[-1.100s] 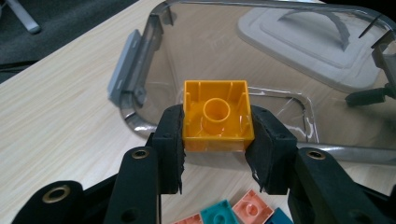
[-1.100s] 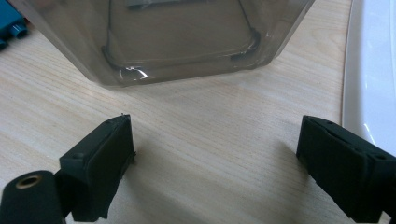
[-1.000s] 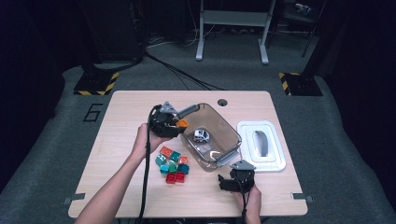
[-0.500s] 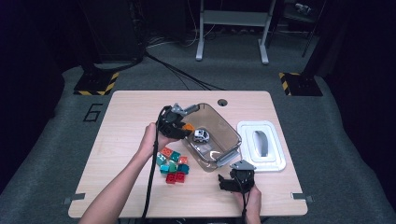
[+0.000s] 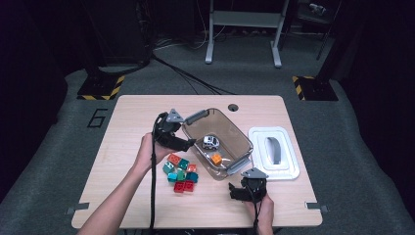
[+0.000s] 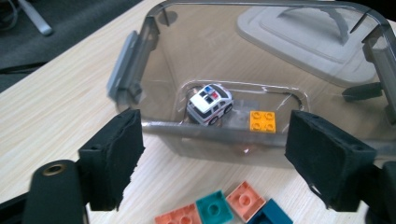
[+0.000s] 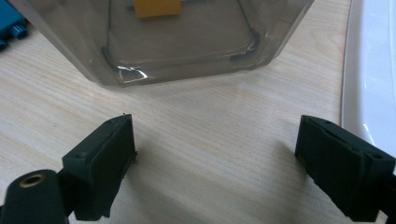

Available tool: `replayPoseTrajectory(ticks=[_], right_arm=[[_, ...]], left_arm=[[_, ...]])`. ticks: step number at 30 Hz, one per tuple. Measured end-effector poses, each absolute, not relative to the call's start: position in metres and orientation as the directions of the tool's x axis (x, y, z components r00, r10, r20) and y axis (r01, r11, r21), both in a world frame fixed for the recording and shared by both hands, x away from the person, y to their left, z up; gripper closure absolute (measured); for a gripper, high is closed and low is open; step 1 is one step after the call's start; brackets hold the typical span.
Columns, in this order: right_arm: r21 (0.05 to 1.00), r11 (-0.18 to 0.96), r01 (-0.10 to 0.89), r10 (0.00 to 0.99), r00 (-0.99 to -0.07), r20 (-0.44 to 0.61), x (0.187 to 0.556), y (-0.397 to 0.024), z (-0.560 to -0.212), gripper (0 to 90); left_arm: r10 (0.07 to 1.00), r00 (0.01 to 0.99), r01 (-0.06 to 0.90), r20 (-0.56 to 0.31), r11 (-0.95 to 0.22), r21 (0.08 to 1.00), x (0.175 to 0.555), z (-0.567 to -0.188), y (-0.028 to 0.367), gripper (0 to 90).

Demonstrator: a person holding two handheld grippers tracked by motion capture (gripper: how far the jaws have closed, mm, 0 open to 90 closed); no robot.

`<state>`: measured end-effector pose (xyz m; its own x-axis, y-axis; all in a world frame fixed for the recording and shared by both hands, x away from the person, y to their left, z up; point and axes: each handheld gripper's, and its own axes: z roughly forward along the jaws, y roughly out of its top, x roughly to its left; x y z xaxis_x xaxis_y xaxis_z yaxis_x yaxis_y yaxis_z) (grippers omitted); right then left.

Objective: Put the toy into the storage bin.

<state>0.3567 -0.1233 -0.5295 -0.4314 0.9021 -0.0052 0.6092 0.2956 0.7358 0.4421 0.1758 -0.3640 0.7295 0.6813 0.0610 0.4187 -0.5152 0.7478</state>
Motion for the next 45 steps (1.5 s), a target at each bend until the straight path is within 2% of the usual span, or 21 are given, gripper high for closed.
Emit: replayPoseTrajectory(ticks=[4,15,24,26,31,37,45], right_arm=[[0.736,0.293,0.611,0.903,-0.43,-0.003,0.357,-0.123,-0.529,11.7],[0.737,0.292,0.61,0.903,-0.429,-0.003,0.357,-0.123,-0.529,12.3],[0.737,0.292,0.609,0.903,-0.429,-0.004,0.357,-0.123,-0.529,12.4],[0.737,0.292,0.609,0.903,-0.429,-0.004,0.357,-0.123,-0.529,12.4],[0.737,0.292,0.61,0.903,-0.429,-0.003,0.356,-0.123,-0.529,12.4],[0.737,0.292,0.609,0.903,-0.43,-0.003,0.357,-0.123,-0.529,12.6],[0.737,0.292,0.609,0.903,-0.429,-0.003,0.357,-0.123,-0.529,12.7]], left_arm=[[0.707,0.703,0.418,0.077,-0.498,0.76,0.431,-0.37,0.193,14.8],[0.773,0.634,0.528,0.032,-0.463,0.712,0.428,-0.422,0.229,1.2],[0.794,0.608,0.593,0.003,-0.457,0.663,0.432,-0.464,0.231,0.7],[0.792,0.61,0.592,0.013,-0.467,0.656,0.432,-0.472,0.229,4.3],[0.784,0.62,0.595,0.007,-0.476,0.647,0.434,-0.481,0.228,27.2],[0.777,0.63,0.594,0.013,-0.492,0.637,0.43,-0.488,0.222,36.6],[0.789,0.614,0.601,0.031,-0.493,0.629,0.428,-0.491,0.221,55.1]])
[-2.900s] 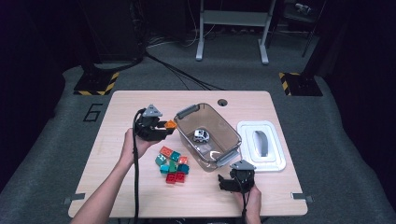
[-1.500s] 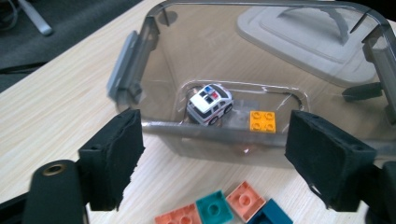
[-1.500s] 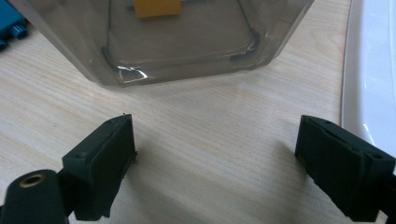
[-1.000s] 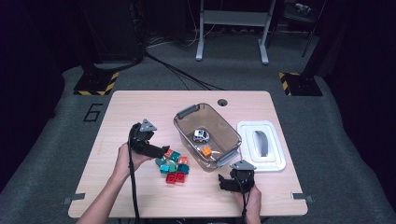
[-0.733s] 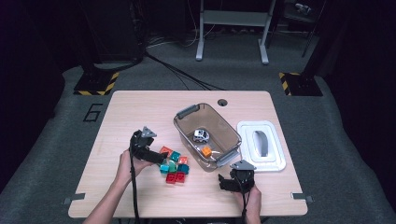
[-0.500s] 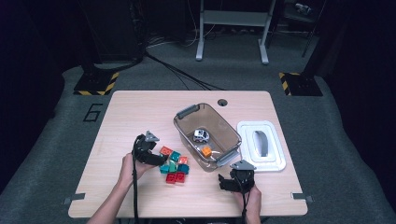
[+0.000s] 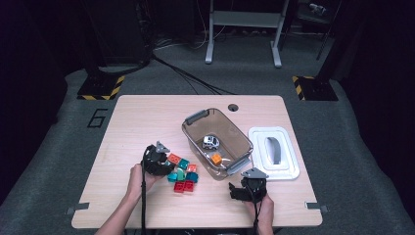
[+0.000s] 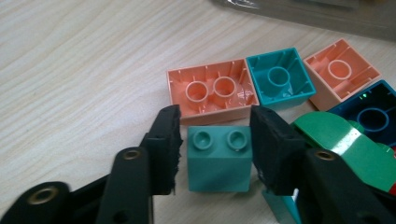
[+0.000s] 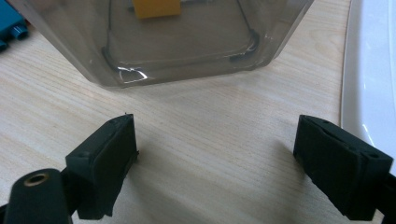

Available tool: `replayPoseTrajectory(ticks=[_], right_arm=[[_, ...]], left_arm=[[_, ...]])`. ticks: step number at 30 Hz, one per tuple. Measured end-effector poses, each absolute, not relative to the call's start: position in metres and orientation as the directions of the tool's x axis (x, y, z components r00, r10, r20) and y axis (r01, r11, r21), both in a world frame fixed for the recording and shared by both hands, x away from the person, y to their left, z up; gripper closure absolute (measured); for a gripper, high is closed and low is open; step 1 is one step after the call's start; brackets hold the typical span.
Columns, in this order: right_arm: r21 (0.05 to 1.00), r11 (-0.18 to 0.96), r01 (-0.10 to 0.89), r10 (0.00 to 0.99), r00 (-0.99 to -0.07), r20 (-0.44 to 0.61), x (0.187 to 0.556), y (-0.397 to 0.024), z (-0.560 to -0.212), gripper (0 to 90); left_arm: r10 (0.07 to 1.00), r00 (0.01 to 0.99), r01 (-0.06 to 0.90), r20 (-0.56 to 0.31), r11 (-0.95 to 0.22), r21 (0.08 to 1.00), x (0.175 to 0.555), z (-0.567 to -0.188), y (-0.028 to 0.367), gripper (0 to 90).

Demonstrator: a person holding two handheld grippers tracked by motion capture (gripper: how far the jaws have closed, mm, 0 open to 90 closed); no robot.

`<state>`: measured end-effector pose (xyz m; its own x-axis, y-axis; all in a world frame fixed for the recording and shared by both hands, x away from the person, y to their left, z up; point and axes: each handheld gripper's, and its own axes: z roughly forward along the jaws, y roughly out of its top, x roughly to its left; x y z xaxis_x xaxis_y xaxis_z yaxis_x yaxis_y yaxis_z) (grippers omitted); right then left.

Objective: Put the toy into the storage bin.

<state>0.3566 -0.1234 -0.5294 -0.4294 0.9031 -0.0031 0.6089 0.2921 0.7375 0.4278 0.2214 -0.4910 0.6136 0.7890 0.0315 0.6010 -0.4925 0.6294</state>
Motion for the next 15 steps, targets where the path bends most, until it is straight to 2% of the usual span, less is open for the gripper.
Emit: replayPoseTrajectory(ticks=[2,4,7,8,10,15], right_arm=[[0.737,0.292,0.609,0.903,-0.43,-0.003,0.3566,-0.1234,-0.5294,12.7],[0.738,0.292,0.609,0.903,-0.43,-0.003,0.3567,-0.1234,-0.5294,12.7],[0.738,0.292,0.609,0.903,-0.43,-0.003,0.3567,-0.1234,-0.5293,12.7],[0.737,0.293,0.609,0.903,-0.43,-0.003,0.3567,-0.1234,-0.5293,12.7],[0.738,0.293,0.608,0.903,-0.43,-0.003,0.3567,-0.1235,-0.5293,12.7],[0.738,0.292,0.608,0.903,-0.43,-0.003,0.3567,-0.1234,-0.5293,12.9]], left_arm=[[0.787,0.617,0.605,0.028,-0.496,0.623,0.4275,-0.4911,0.2215,58.0],[0.788,0.614,0.608,0.03,-0.497,0.619,0.4276,-0.491,0.2222,56.6],[0.81,0.586,0.626,0.032,-0.477,0.616,0.4277,-0.4915,0.2235,44.1],[0.81,0.585,0.632,0.035,-0.482,0.607,0.4282,-0.4914,0.225,43.8],[0.809,0.587,0.639,0.02,-0.479,0.602,0.4291,-0.4929,0.2269,44.4],[0.81,0.586,0.645,-0.007,-0.461,0.61,0.4297,-0.4946,0.229,54.9]])
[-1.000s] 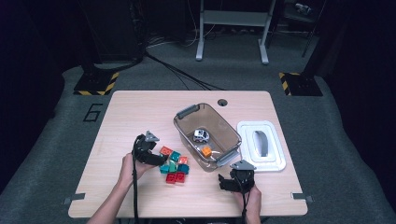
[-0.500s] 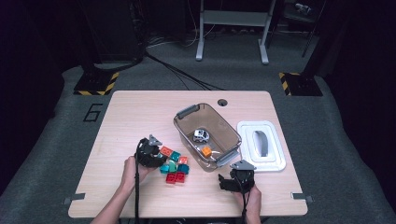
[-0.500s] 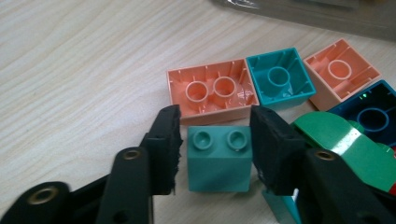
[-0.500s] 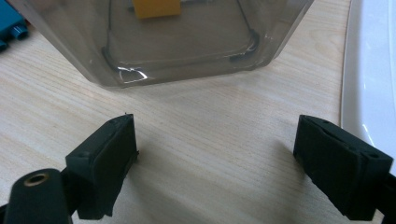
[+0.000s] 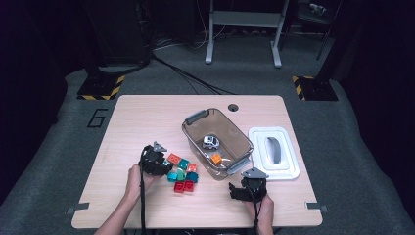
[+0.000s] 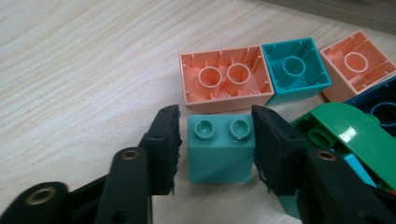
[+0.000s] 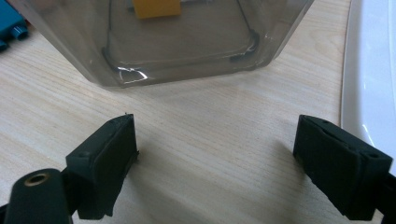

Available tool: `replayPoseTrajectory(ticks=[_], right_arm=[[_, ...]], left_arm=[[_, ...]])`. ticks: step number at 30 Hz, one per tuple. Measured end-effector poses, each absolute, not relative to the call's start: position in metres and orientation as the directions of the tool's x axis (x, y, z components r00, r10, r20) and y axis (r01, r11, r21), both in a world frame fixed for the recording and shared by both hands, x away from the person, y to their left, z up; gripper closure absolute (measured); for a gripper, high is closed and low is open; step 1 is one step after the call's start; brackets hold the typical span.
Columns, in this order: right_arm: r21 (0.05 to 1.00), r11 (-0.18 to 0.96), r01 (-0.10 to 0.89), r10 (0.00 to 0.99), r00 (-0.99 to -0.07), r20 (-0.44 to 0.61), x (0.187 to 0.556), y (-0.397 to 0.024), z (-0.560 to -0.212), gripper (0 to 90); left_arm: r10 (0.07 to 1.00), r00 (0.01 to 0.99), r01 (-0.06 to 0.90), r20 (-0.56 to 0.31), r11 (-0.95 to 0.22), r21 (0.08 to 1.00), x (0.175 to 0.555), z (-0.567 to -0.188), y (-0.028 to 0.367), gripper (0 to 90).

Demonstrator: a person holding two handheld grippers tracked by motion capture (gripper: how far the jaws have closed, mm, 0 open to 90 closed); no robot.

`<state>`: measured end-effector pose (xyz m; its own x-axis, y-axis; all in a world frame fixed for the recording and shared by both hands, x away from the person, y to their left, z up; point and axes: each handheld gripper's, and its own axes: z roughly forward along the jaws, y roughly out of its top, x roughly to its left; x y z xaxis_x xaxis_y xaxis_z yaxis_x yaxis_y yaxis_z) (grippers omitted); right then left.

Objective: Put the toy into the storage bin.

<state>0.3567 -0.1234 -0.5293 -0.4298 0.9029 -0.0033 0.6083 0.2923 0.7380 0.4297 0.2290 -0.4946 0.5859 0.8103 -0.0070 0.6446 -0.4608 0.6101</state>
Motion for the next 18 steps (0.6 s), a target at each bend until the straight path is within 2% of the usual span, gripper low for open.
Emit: replayPoseTrajectory(ticks=[2,18], right_arm=[[0.738,0.292,0.608,0.903,-0.429,-0.003,0.357,-0.123,-0.529,13.0],[0.74,0.291,0.606,0.903,-0.43,-0.004,0.357,-0.124,-0.529,13.3]], left_arm=[[0.809,0.587,0.645,-0.006,-0.464,0.608,0.43,-0.495,0.23,58.2],[0.812,0.584,0.634,-0.005,-0.452,0.628,0.427,-0.487,0.243,59.0]])
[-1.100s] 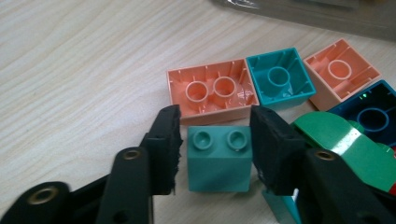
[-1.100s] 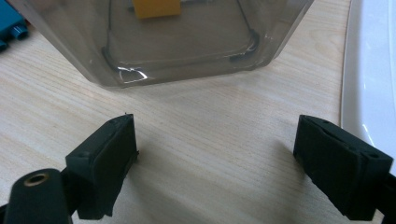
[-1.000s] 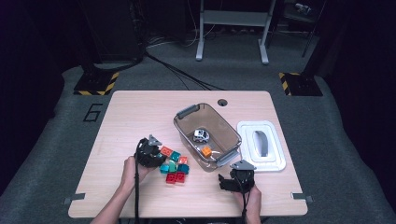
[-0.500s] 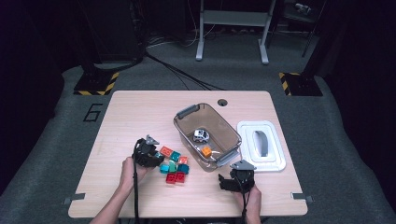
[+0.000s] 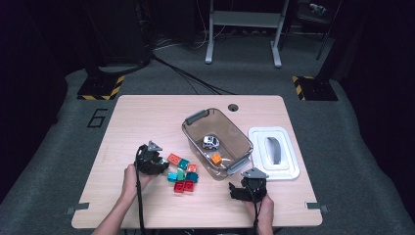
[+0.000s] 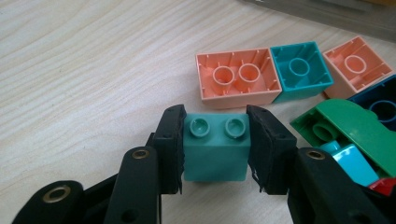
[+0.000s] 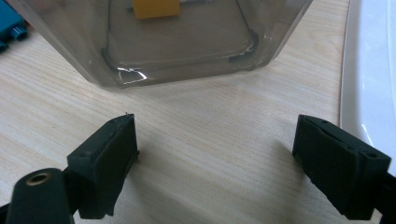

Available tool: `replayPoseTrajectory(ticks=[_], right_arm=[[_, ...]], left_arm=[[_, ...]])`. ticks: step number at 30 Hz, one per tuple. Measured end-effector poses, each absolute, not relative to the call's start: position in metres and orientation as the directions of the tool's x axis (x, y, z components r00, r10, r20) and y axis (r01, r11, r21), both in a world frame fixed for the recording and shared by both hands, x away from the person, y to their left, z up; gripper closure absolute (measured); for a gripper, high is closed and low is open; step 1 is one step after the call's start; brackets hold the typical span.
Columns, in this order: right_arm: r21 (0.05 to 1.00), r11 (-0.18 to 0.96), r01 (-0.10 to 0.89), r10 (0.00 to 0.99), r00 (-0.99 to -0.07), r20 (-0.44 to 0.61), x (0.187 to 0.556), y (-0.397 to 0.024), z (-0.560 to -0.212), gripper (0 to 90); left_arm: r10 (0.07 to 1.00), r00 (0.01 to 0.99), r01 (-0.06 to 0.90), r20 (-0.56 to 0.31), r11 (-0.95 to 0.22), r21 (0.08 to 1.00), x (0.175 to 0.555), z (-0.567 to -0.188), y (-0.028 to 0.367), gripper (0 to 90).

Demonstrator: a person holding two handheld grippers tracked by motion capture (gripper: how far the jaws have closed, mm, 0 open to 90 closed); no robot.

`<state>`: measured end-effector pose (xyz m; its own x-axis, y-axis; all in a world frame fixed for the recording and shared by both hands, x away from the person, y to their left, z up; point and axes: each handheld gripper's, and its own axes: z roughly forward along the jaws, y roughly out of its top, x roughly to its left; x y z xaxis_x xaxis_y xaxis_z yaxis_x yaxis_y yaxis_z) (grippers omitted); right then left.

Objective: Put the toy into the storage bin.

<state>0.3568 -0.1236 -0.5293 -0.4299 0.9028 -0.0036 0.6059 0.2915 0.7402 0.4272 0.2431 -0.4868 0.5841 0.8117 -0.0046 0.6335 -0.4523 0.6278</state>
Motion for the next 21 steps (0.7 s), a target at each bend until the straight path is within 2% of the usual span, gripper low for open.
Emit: replayPoseTrajectory(ticks=[21], right_arm=[[0.739,0.291,0.607,0.904,-0.427,-0.006,0.357,-0.124,-0.529,13.0]], left_arm=[[0.798,0.603,0.579,0.013,-0.448,0.682,0.432,-0.44,0.245,59.0]])
